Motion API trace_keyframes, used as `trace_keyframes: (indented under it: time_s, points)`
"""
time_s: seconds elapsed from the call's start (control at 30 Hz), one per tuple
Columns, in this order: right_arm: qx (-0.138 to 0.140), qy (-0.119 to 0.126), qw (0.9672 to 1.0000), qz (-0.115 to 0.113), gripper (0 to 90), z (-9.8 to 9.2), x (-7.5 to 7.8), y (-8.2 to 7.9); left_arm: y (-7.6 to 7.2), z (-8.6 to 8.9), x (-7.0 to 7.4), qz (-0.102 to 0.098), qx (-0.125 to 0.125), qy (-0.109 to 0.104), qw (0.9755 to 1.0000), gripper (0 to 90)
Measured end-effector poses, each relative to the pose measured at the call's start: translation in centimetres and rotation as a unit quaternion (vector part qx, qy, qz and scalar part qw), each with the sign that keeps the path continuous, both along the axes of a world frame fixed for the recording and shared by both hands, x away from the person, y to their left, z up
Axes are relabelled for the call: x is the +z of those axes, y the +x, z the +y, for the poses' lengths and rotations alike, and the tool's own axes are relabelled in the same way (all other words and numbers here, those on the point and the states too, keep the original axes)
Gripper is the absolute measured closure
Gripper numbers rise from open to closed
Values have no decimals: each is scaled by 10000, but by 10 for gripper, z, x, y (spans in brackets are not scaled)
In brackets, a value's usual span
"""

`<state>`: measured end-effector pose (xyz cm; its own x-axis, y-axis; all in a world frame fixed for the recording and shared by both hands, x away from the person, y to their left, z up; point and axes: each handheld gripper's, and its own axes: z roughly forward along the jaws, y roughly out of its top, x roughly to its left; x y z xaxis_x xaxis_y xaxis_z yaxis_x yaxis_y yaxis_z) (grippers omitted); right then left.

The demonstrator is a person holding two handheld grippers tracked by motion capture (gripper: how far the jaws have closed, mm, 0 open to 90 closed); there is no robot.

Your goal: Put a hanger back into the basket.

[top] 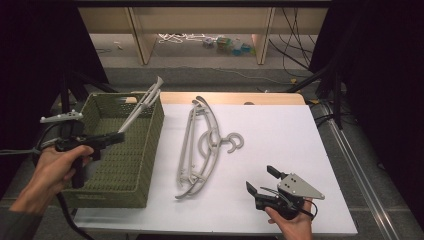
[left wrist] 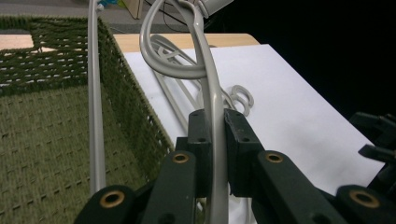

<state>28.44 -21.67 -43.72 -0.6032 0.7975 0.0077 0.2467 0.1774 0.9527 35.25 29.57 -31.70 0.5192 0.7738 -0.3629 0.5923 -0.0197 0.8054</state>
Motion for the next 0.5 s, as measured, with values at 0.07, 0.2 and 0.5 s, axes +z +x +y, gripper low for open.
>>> trace_keyframes:
  time_s: [0.07,0.2,0.5]
  points:
    - [-15,-17,10000,12,179,0,0,0,-5,4,0,-21,-25,57,10000,819]
    - [-17,-33,10000,14,179,0,0,0,-12,11,-1,-9,-34,140,9999,819]
    - [8,-56,10000,54,179,0,0,0,-23,22,-6,30,-162,481,9987,819]
